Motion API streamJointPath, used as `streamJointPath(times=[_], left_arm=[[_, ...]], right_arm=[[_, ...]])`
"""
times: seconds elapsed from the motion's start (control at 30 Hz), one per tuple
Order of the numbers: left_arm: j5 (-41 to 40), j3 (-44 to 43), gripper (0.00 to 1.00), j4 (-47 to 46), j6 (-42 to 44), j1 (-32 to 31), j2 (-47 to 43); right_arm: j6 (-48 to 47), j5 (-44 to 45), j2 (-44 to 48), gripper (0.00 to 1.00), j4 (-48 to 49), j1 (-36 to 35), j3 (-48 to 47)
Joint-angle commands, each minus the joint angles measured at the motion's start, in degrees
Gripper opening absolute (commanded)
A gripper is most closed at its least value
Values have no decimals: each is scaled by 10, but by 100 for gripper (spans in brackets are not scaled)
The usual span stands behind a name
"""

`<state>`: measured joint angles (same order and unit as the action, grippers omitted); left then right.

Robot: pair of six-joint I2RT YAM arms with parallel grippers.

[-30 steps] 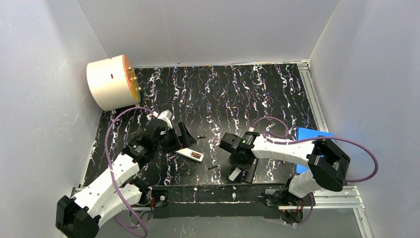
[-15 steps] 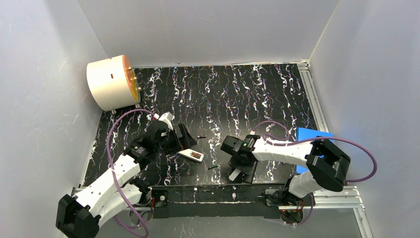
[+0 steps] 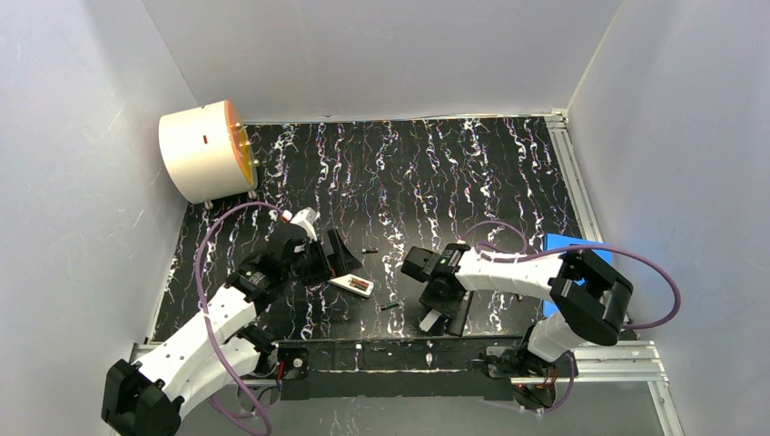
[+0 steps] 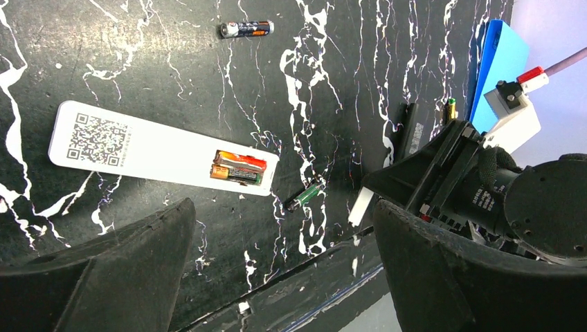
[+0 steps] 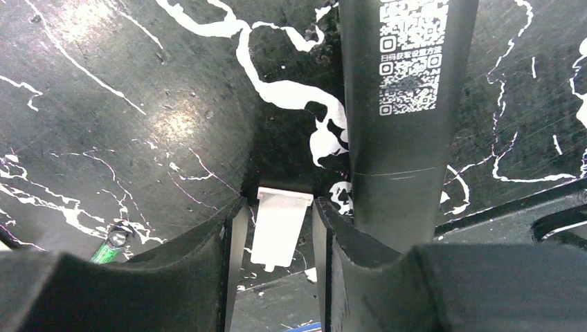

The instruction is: Load the batteries into the remote control

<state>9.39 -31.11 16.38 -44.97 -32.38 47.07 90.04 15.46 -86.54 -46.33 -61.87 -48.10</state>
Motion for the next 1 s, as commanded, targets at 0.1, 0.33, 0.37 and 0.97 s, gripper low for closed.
streamJointPath(times=[0.1, 0.33, 0.37, 0.97], left_arm=[[14, 17, 98, -6, 5, -1, -13], [16, 23, 98, -4, 3, -1, -23], [16, 24, 98, -4, 2, -1, -24], [23, 35, 98, -17, -6, -1, -15]], right_arm=[[-10, 37, -35, 52, -50, 12, -28], [-28, 40, -46, 48, -60, 29, -31], [-31, 38, -44, 47, -54, 29, -28], [-82, -4, -27, 52, -15, 27, -11]])
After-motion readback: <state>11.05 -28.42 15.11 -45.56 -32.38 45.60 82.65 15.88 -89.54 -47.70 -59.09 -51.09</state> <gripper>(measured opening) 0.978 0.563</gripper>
